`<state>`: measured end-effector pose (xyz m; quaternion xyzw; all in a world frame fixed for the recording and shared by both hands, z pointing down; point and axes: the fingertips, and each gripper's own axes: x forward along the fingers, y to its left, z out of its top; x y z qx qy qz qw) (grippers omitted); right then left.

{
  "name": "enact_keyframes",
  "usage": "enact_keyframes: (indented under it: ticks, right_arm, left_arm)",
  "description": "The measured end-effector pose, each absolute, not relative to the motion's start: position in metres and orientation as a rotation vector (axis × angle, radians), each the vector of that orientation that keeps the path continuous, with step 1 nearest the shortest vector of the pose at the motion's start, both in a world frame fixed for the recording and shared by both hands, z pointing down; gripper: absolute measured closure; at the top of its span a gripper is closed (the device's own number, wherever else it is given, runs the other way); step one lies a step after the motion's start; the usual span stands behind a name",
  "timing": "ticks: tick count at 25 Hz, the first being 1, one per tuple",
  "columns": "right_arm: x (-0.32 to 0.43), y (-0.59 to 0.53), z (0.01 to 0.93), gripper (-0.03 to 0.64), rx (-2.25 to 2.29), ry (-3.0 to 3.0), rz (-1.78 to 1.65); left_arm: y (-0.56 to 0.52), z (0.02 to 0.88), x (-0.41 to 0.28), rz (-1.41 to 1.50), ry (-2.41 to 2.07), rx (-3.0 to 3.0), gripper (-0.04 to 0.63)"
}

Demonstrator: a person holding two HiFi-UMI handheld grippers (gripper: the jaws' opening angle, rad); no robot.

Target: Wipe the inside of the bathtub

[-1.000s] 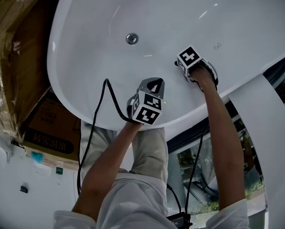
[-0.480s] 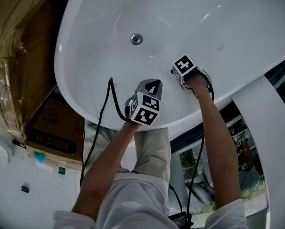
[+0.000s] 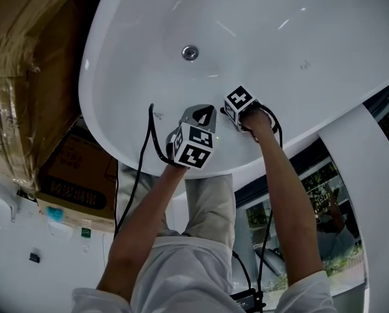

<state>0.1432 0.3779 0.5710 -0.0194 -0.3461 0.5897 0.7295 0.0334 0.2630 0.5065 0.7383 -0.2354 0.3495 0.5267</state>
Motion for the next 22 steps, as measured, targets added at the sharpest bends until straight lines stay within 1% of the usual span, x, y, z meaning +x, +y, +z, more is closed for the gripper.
enact_keyframes:
  ticks: [9,13,22]
  right_arm:
    - [0.100,0.387,0.546,0.549,-0.205,-0.843,1.526]
    - [0.103,0.364,0.554,0.549,-0.155,-0.879,1.490]
    - [0.138,0.281,0.565,0.549,-0.041,-0.958,1.338]
  left_arm:
    - [0.260,0.505,0.038,0.836,-0.568,1.772,0.597]
    - [0.260,0.503,0.042,0.833,-0.562,1.777,0.597]
    - [0.253,0.501,0.055,0.827,-0.553,1.783,0.597]
